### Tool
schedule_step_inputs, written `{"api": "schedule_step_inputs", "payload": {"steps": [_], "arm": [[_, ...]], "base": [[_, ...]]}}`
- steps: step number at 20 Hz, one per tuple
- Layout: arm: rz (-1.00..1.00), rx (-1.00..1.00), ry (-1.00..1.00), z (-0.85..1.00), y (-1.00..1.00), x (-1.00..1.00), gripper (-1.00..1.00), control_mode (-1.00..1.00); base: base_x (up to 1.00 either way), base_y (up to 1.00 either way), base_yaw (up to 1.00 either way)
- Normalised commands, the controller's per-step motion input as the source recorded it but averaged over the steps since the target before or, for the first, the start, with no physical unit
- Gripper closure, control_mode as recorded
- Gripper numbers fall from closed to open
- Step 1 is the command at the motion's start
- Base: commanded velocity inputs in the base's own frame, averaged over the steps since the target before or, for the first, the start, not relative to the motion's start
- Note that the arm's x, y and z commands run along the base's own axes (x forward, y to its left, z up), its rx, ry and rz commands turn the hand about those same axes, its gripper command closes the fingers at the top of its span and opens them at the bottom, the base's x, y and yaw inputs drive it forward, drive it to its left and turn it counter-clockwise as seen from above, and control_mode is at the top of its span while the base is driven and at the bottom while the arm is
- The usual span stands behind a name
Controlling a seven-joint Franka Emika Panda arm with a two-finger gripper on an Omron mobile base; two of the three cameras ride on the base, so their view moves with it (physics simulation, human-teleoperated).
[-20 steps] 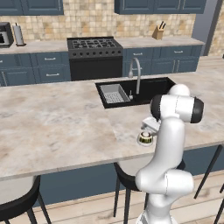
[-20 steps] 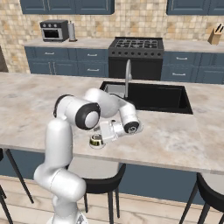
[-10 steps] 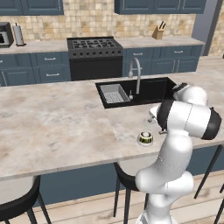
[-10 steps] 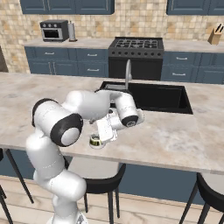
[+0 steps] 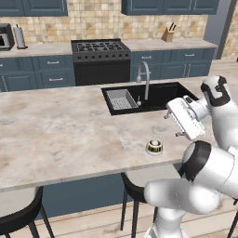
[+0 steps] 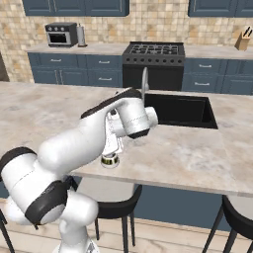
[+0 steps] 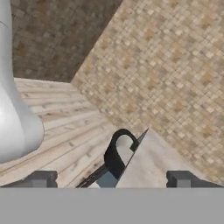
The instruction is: Pick up the marshmallow and place it in the cup of hot chocolate on the dining counter.
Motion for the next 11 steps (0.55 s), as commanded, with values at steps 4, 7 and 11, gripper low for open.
{"api": "schedule_step_inputs", "payload": {"steps": [4, 7, 11], "arm": [[0.00, 0.00, -0.37, 0.89, 0.05, -0.89, -1.00, -1.00], [0.00, -0.01, -0.55, 0.84, 0.16, -1.00, -1.00, -1.00], [0.00, -0.04, -0.65, 0.55, 0.21, -1.00, -1.00, -1.00]], "base": [[0.00, 0.00, 0.00], [0.00, 0.00, 0.00], [0.00, 0.00, 0.00]]}}
